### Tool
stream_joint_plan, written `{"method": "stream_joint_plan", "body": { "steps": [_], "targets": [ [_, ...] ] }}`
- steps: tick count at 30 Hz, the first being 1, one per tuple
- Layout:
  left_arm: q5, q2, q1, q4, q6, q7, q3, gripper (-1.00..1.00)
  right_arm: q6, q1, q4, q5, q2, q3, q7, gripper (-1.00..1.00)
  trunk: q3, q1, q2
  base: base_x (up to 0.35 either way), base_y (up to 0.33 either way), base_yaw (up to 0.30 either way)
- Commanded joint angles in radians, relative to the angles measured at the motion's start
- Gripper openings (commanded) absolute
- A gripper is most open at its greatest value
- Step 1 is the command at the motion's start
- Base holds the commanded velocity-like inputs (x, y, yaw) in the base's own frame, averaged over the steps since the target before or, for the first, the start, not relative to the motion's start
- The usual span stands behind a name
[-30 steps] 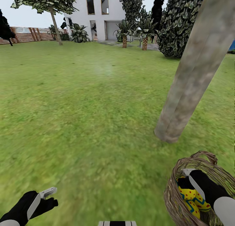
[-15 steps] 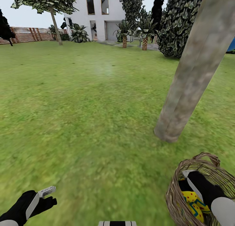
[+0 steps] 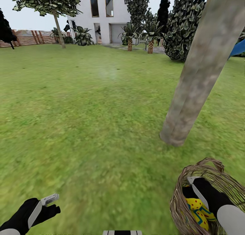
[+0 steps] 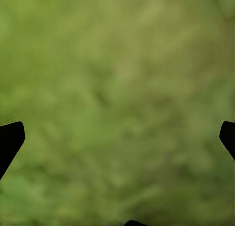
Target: Take the three Easter eggs out of the wicker basket on the lawn in the garden, then place them on the lawn next to a single tree (choose any tree) so that all three eggs are next to the same tree and none are left in the basket.
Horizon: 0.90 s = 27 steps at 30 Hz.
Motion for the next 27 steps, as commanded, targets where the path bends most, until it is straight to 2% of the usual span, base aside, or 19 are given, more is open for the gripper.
{"method": "stream_joint_plan", "body": {
  "steps": [1,10,27],
  "targets": [
    [0.001,-0.001,0.000,-0.001,0.006,-0.001,0.004,1.00,0.002,0.001,0.051,-0.060,-0.001,0.006,0.019,-1.00,-0.001,0.000,0.000,-0.006,0.000,0.000],
    [0.001,-0.002,0.000,-0.001,0.005,-0.003,0.003,1.00,0.002,0.001,0.052,-0.059,0.000,0.007,0.020,-1.00,-0.003,0.000,0.000,0.000,0.000,0.000],
    [0.004,-0.002,0.000,0.000,0.006,-0.001,0.004,1.00,0.002,0.001,0.054,-0.062,0.007,0.008,0.019,-1.00,0.063,-0.008,0.004,0.000,0.000,0.000]
  ]
}}
